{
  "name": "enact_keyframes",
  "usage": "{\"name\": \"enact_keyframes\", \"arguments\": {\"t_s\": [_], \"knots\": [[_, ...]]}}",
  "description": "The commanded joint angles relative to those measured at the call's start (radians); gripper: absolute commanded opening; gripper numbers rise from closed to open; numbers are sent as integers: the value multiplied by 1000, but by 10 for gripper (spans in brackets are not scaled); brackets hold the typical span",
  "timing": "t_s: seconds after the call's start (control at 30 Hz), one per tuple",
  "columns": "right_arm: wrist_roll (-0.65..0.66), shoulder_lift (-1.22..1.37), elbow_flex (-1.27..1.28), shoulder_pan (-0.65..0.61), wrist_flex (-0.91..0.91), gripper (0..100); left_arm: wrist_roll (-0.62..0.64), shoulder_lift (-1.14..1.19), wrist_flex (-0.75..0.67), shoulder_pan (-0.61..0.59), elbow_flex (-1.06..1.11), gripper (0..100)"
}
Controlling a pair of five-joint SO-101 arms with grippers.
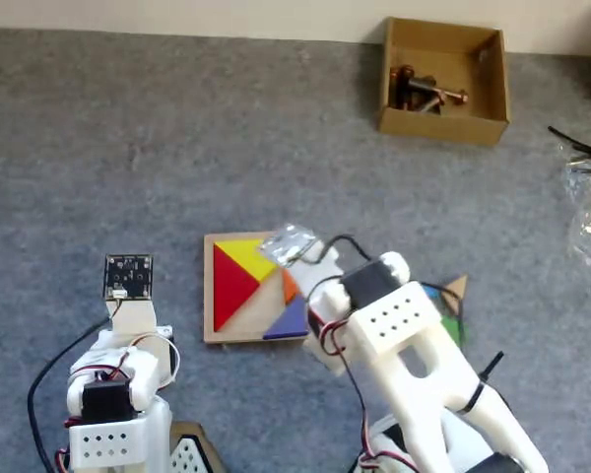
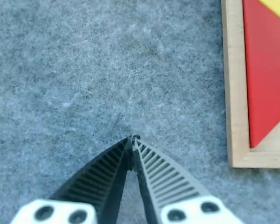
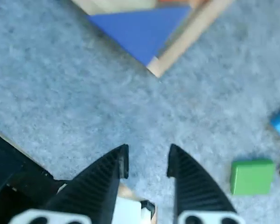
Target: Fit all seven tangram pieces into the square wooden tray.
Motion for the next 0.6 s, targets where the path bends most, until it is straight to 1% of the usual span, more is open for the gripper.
{"name": "enact_keyframes", "arguments": {"t_s": [0.0,0.17,0.27,0.4,0.43,0.57], "knots": [[9,-2,-58,-67,-53,74,2,7,8,-8,21,5],[9,2,-47,-105,-102,5,2,7,8,-8,21,5],[25,2,25,-111,-189,5,2,7,8,-8,21,5],[198,-1,183,-119,-386,5,2,7,8,-8,21,5],[207,1,216,-119,-406,5,2,7,8,-8,21,5],[146,-8,263,-120,-424,5,2,7,8,-8,21,5]]}}
